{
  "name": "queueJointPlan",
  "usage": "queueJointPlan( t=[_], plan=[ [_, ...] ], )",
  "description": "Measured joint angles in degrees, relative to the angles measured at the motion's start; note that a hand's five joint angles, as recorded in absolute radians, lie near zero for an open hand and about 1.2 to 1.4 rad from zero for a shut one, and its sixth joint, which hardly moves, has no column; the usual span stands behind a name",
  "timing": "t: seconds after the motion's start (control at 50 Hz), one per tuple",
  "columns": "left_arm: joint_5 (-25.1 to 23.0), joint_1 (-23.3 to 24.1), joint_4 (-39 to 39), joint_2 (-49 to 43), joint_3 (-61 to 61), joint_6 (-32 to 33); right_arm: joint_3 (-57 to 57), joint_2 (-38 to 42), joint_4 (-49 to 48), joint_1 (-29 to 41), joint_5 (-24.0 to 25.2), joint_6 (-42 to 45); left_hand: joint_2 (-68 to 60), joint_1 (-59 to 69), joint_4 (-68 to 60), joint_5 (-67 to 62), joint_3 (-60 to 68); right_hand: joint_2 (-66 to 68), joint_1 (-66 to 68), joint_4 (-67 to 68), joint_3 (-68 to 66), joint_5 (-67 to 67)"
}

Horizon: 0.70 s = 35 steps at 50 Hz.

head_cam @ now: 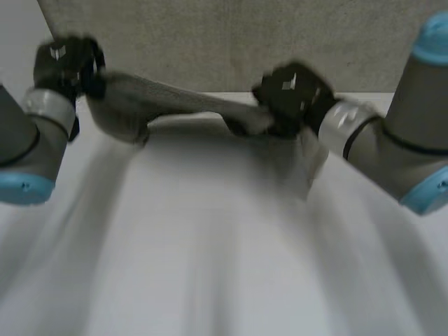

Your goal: Fold the towel.

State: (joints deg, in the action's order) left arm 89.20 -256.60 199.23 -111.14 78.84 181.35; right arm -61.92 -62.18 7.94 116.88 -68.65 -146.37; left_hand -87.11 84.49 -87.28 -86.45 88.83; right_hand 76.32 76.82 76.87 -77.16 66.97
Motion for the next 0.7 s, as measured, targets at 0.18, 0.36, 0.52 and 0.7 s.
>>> queueJointPlan(
  t=[0.18,0.36,0.52,0.7],
  plan=[
    [-0.40,-3.39,0.06,-1.66,9.81,0.33,-9.11,7.15,1.69,0.14,-1.82,2.48,-0.45,0.30,0.00,0.00,0.03,0.00,0.00,0.00,-0.01,0.87],
    [-0.45,-4.86,0.30,-2.46,10.89,0.28,-10.87,14.42,-2.17,0.27,-4.50,1.10,-0.56,0.59,0.00,0.00,0.04,-1.71,-1.60,-1.87,1.85,0.11],
    [-0.44,-5.07,0.47,-2.31,10.78,0.14,-13.17,13.08,-9.65,0.14,-9.05,-2.22,-0.56,0.60,0.00,0.00,0.04,-30.69,-31.39,-30.90,31.27,-31.06],
    [-0.43,-5.61,0.55,-2.23,10.88,0.09,-15.34,11.21,-13.45,-0.61,-15.66,-3.64,-0.56,0.60,0.00,0.00,0.04,-40.88,-42.40,-41.99,42.09,-43.71]
  ],
)
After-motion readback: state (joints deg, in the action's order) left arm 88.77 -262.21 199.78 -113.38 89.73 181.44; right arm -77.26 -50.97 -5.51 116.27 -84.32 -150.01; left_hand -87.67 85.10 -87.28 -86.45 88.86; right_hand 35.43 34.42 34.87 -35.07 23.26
